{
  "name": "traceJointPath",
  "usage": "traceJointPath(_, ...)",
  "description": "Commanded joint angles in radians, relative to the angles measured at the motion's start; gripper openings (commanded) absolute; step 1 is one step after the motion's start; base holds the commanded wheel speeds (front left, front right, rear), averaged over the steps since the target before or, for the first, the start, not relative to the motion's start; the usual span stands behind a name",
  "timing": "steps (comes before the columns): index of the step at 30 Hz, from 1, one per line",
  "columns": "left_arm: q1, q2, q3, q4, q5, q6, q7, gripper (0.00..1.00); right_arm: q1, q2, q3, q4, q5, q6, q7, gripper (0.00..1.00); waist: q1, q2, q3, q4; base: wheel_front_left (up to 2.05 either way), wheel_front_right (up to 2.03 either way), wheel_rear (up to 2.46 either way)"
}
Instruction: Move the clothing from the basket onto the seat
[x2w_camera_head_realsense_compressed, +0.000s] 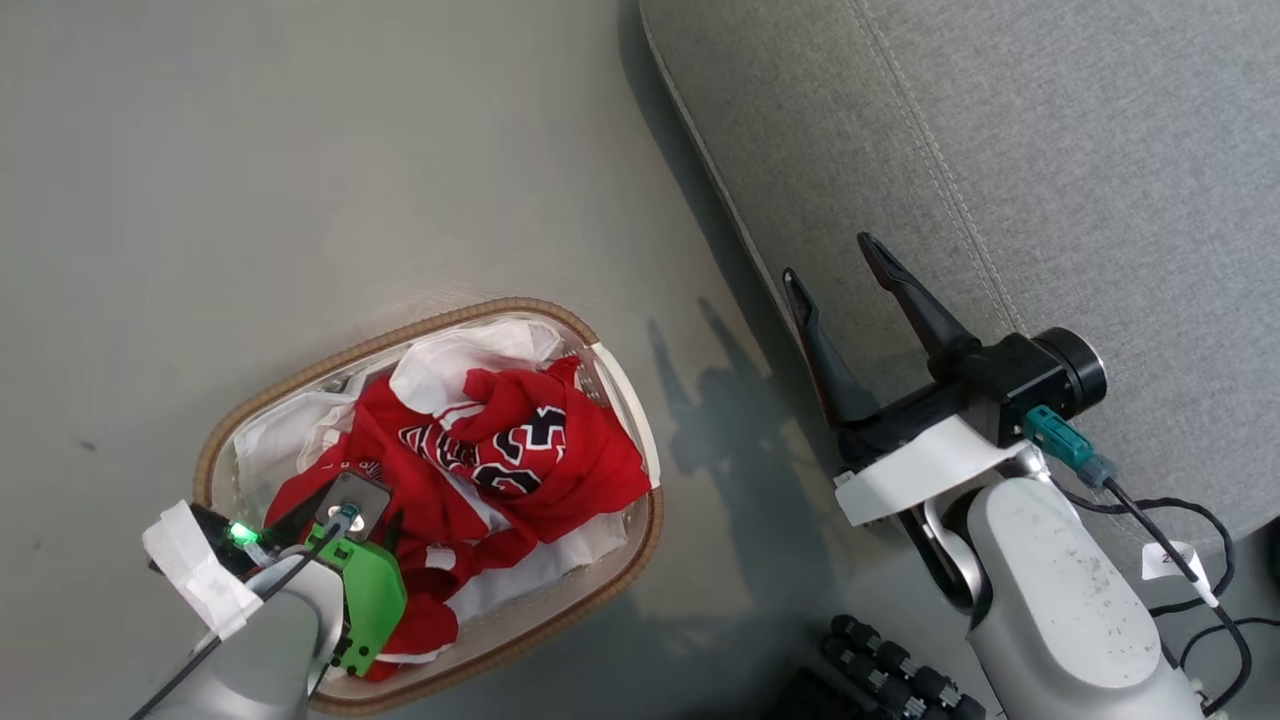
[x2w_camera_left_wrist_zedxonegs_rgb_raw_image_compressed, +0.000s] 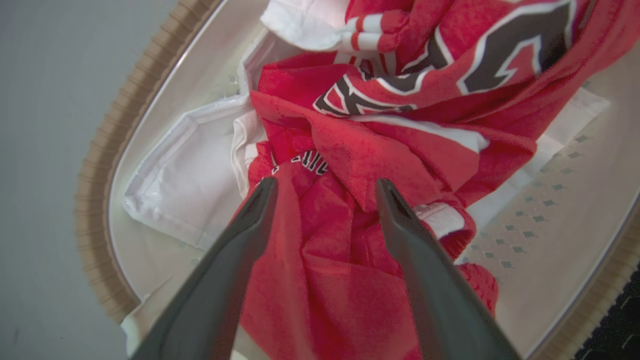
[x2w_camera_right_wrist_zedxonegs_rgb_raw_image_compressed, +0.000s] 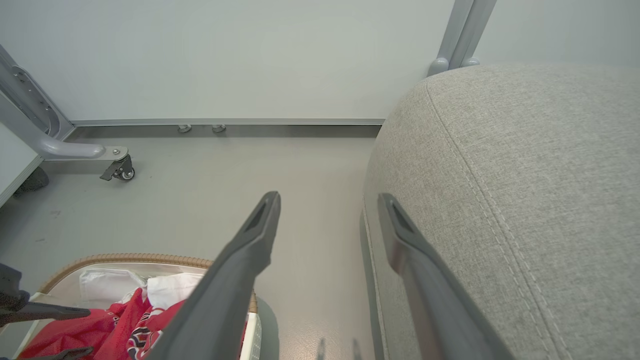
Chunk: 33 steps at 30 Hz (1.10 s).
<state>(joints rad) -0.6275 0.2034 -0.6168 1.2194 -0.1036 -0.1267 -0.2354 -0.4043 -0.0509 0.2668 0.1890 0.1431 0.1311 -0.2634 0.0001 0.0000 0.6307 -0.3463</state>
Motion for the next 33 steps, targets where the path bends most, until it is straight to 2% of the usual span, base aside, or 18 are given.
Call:
traceJointPath(1, -0.029, 0.013, -0.007, 0.015, 0.013, 0.011, 0.011, 1.0, -0.009, -0.001, 0.005, -0.008, 0.008, -0.001, -0.002, 1.0, -0.0001, 0.0, 0.034, -0.024, 0.0, 0.0, 0.0)
traceJointPath(10, -0.097, 0.042, -0.093, 0.059, 0.09, 0.032, 0.109, 1.0, -0.019, -0.001, 0.041, -0.045, 0.03, -0.001, -0.002, 1.0, -0.0001, 0.0, 0.09, -0.035, 0.0, 0.0, 0.0)
traceJointPath(14, -0.114, 0.053, -0.134, 0.066, 0.113, 0.017, 0.171, 1.0, -0.03, -0.001, 0.05, -0.069, 0.024, -0.001, -0.002, 1.0, -0.0001, 0.0, 0.112, -0.038, 0.0, 0.0, 0.0)
traceJointPath(18, -0.123, 0.051, -0.141, 0.068, 0.089, 0.003, 0.21, 1.0, -0.041, -0.001, 0.046, -0.09, 0.029, -0.001, -0.002, 1.0, -0.0001, 0.0, 0.12, -0.035, 0.0, 0.0, 0.0)
traceJointPath(19, -0.121, 0.049, -0.146, 0.069, 0.084, 0.0, 0.211, 0.83, -0.04, -0.001, 0.046, -0.092, 0.03, -0.001, -0.002, 1.0, -0.0001, 0.0, 0.12, -0.034, 0.0, 0.0, 0.0)
traceJointPath(20, -0.117, 0.047, -0.153, 0.069, 0.08, -0.003, 0.205, 0.49, -0.04, -0.001, 0.048, -0.093, 0.03, -0.001, -0.002, 1.0, -0.0001, 0.0, 0.12, -0.033, 0.0, 0.0, 0.0)
traceJointPath(21, -0.115, 0.047, -0.156, 0.069, 0.076, -0.003, 0.2, 0.0, -0.041, -0.001, 0.048, -0.092, 0.031, -0.001, -0.002, 1.0, -0.0001, 0.0, 0.117, -0.032, 0.0, 0.0, 0.0)
traceJointPath(26, -0.075, 0.033, -0.178, 0.07, 0.032, -0.005, 0.168, 0.0, -0.042, -0.001, 0.052, -0.074, 0.02, -0.001, -0.002, 1.0, -0.0001, 0.0, 0.082, -0.023, 0.0, 0.0, 0.0)
traceJointPath(33, -0.029, 0.007, -0.192, 0.069, -0.03, -0.005, 0.048, 0.0, -0.009, -0.002, 0.04, -0.042, 0.014, -0.001, -0.002, 1.0, -0.0001, 0.0, -0.018, 0.002, 0.0, 0.0, 0.0)
